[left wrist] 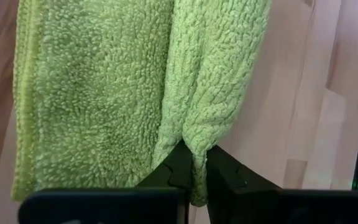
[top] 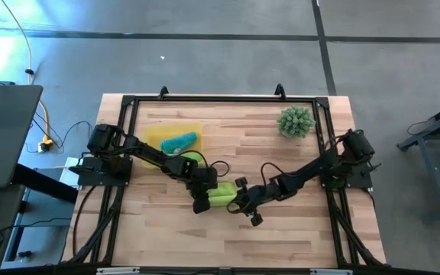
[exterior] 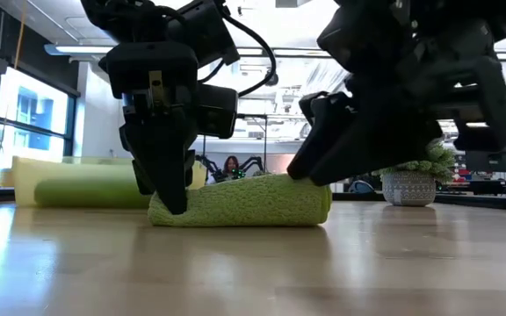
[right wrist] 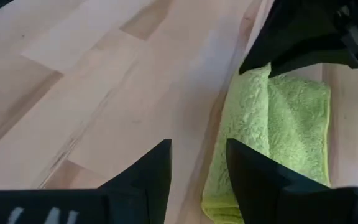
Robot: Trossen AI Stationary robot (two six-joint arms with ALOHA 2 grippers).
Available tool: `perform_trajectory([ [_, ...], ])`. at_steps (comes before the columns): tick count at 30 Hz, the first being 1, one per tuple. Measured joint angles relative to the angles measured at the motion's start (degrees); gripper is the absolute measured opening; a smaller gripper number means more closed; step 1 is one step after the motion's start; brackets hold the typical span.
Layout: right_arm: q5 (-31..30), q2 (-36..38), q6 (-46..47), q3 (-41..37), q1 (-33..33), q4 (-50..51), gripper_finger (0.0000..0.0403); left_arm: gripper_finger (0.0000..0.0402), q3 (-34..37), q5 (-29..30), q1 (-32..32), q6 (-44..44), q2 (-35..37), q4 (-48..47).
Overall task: Roll microfiber towels into tight, uniform cylinder then place into a basket
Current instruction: Roll the light green microfiber towel
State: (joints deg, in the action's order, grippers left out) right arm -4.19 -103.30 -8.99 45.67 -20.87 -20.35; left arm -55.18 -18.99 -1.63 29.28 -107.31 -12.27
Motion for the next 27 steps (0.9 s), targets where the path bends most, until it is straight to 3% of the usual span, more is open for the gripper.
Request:
perform_trajectory([
  [8,-5.8,0.0,-0.5,0.0,0.2,2.0,0.0144,0.0014,0.0,0.1,0.0,0.7,0.0,0.0],
  [27,-6.0,-2.1,-1.5,0.1,2.4,5.4,0.0212,0.0015,0.1,-1.6,0.2,2.1,-0.1,3.4],
])
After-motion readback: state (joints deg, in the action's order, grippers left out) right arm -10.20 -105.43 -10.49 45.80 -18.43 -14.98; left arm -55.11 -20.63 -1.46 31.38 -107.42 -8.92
